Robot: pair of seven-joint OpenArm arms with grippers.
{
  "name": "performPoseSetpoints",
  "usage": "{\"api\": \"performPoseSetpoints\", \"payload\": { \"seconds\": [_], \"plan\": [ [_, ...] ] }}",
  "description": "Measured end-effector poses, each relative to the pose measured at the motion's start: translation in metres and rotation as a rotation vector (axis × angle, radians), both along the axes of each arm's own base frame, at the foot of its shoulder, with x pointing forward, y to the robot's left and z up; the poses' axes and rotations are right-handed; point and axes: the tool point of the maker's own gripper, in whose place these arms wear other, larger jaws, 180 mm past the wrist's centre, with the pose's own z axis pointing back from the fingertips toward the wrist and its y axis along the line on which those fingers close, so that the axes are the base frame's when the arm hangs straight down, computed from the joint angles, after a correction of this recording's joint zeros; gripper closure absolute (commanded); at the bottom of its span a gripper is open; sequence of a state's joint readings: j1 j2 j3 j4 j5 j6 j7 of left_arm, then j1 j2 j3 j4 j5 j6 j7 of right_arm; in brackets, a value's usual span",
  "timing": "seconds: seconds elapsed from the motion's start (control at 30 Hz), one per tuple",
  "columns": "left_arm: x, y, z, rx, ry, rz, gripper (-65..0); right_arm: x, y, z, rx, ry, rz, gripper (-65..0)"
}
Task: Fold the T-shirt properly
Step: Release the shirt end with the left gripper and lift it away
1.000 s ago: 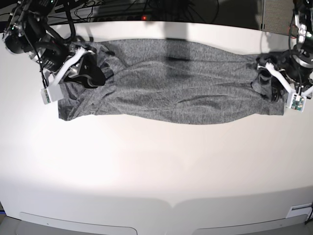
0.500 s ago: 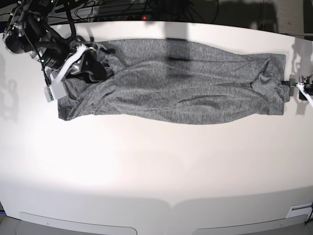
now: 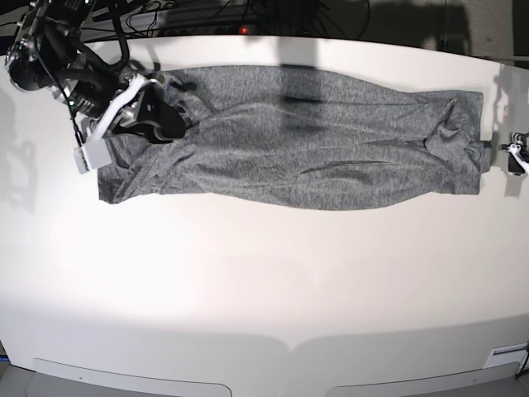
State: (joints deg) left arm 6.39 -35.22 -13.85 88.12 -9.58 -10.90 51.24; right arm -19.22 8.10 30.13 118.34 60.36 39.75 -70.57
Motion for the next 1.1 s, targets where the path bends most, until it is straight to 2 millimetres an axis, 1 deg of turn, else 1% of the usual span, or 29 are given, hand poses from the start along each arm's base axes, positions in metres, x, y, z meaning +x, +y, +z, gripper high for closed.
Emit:
{"api": "performPoseSetpoints", "payload": {
  "seconds": [0.1, 0.17, 0.2, 0.23, 0.27, 0.33, 0.4, 0.47, 0.5, 0.57, 0.7, 0.73, 0.77, 0.83, 0.9, 1.0, 1.07, 1.1],
  "plan": [
    [-0.002, 0.013, 0.005, 0.092, 0.014, 0.004, -45.2, 0.0, 0.0, 0.0, 0.0, 0.0, 0.0, -13.7],
    [-0.007, 0.02, 0.006, 0.095, 0.014, 0.068, -45.1, 0.0, 0.0, 0.0, 0.0, 0.0, 0.0, -13.7],
    [-0.009, 0.02, 0.004, 0.094, 0.03, 0.073, -45.1, 0.0, 0.0, 0.0, 0.0, 0.0, 0.0, -13.7],
    [-0.01, 0.016, 0.002, 0.079, 0.047, 0.056, -45.1, 0.0, 0.0, 0.0, 0.0, 0.0, 0.0, -13.7],
    [-0.01, 0.007, -0.003, 0.044, 0.066, 0.009, -45.1, 0.0, 0.0, 0.0, 0.0, 0.0, 0.0, -13.7],
    [-0.008, -0.016, -0.011, -0.068, 0.083, -0.075, -45.0, 0.0, 0.0, 0.0, 0.0, 0.0, 0.0, -13.7],
    [-0.004, -0.038, -0.014, -0.163, 0.073, -0.149, -45.0, 0.0, 0.0, 0.0, -0.001, 0.002, 0.001, -13.7],
    [0.001, -0.05, -0.014, -0.203, 0.047, -0.22, -45.0, -0.002, 0.0, -0.003, -0.008, 0.016, 0.008, -13.7],
    [0.003, -0.05, -0.015, -0.217, 0.031, -0.233, -45.0, -0.004, 0.0, -0.004, -0.013, 0.025, 0.013, -13.7],
    [0.001, -0.047, -0.024, -0.25, 0.021, -0.233, -45.0, -0.008, 0.0, -0.008, -0.026, 0.05, 0.026, -13.7],
    [-0.015, -0.023, -0.049, -0.291, 0.097, -0.17, -45.0, -0.011, 0.0, -0.011, -0.036, 0.069, 0.036, -13.7],
    [-0.017, -0.021, -0.053, -0.331, 0.113, -0.147, -45.0, -0.011, 0.0, -0.011, -0.037, 0.069, 0.036, -13.7],
    [-0.017, -0.024, -0.054, -0.398, 0.122, -0.148, -44.8, -0.011, 0.0, -0.011, -0.036, 0.069, 0.037, -13.7],
    [-0.014, -0.03, -0.05, -0.541, 0.13, -0.135, -44.8, -0.011, 0.003, -0.008, -0.014, 0.06, 0.043, -13.6],
    [-0.009, -0.035, -0.04, -0.657, 0.121, -0.139, -44.8, -0.01, 0.007, -0.003, 0.014, 0.046, 0.052, -13.6],
    [0.004, -0.027, -0.027, -0.743, 0.067, -0.085, -44.8, -0.01, 0.009, -0.001, 0.029, 0.041, 0.056, -13.6],
    [0.007, -0.019, -0.027, -0.754, 0.052, -0.054, -44.8, -0.01, 0.009, -0.001, 0.03, 0.04, 0.057, -13.6],
    [0.006, -0.015, -0.03, -0.76, 0.057, -0.035, -44.8, -0.01, 0.009, -0.001, 0.03, 0.04, 0.057, -13.6]
  ]
}}
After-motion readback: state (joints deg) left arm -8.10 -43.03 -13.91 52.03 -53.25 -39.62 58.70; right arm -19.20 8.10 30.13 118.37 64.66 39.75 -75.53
